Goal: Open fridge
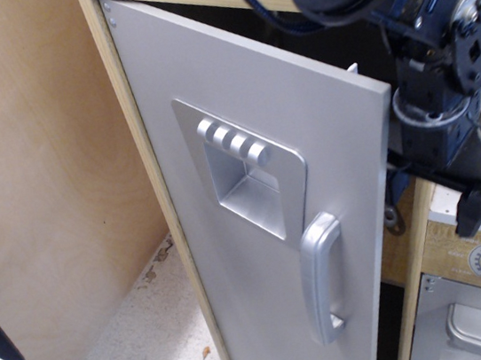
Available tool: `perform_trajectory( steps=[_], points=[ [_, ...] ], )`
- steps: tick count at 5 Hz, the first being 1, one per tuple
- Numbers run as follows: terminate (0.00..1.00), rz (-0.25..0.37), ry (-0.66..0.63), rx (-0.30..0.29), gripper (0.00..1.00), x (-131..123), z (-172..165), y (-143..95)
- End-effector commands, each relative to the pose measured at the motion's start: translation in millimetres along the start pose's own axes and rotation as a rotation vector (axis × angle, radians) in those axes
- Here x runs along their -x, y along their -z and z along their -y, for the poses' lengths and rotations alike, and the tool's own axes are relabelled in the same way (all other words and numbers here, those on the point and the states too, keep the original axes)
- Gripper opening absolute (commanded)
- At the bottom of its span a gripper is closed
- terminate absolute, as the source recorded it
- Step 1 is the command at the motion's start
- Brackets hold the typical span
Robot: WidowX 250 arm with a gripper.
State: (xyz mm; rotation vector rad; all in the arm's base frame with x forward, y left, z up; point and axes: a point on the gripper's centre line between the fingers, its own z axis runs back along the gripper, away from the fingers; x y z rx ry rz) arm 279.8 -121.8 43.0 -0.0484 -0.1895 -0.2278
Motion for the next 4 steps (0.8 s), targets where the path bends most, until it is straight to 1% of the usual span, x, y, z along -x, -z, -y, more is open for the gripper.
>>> perform_trajectory(
  steps=[1, 2, 3, 4],
  points=[
    [0.0, -0.018, -0.091, -0.008, 1.0, 15.3, -7.7, -24.5],
    [0.0, -0.089, -0.205, -0.033, 1.0, 30.2, -7.8, -34.6],
    [0.0, -0.131, -0.335, -0.083, 1.0, 40.8, -16.7, -46.1],
    [0.0, -0.127, -0.42, -0.132, 1.0, 46.6, -32.8, -56.6]
  ],
)
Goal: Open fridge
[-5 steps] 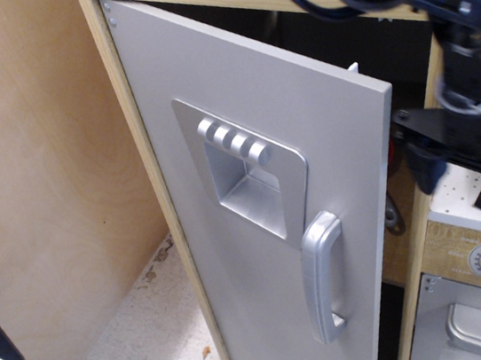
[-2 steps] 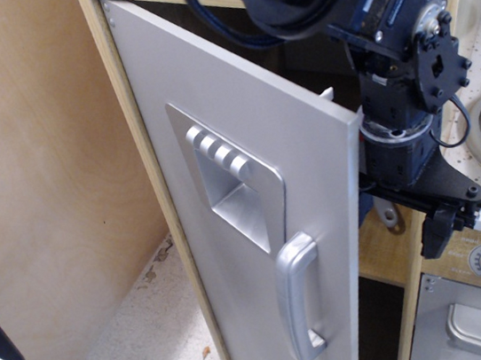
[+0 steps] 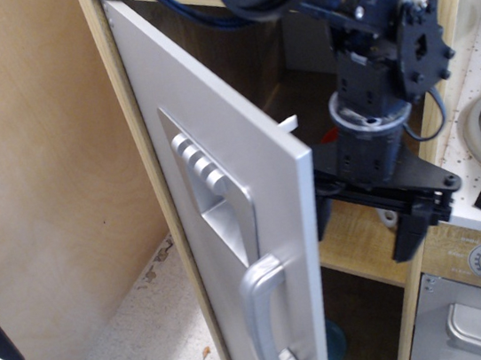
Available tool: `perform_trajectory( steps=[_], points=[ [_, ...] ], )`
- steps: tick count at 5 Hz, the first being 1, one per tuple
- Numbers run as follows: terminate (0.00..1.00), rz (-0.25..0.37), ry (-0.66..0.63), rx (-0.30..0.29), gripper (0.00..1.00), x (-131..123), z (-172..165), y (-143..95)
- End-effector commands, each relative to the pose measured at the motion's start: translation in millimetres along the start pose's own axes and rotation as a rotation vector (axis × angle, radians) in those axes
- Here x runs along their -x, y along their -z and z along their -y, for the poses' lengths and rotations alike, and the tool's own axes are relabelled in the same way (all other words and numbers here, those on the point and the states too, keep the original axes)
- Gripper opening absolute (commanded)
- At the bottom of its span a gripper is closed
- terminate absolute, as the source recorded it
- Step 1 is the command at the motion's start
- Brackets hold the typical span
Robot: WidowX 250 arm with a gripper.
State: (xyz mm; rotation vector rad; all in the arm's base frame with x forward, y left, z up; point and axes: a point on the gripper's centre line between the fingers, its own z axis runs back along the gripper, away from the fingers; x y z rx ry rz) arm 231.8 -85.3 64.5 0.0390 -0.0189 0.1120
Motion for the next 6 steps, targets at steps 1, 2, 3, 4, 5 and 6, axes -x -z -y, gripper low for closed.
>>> perform_trajectory(
  steps=[1, 2, 3, 4, 5, 6],
  points=[
    [0.0, 0.062, -0.088, -0.058, 1.0, -8.6, -35.8, -27.0],
    [0.0, 0.059, -0.067, -0.057, 1.0, -17.3, -62.8, -25.2],
    [0.0, 0.092, -0.053, -0.061, 1.0, -20.1, -84.7, -22.1],
    [0.0, 0.117, -0.079, -0.074, 1.0, -10.7, -104.2, -21.4],
    [0.0, 0.139, -0.093, -0.082, 1.0, 2.4, -119.4, -21.6],
    [1.0, 0.139, -0.094, -0.077, 1.0, 9.7, -132.3, -24.9]
  ],
)
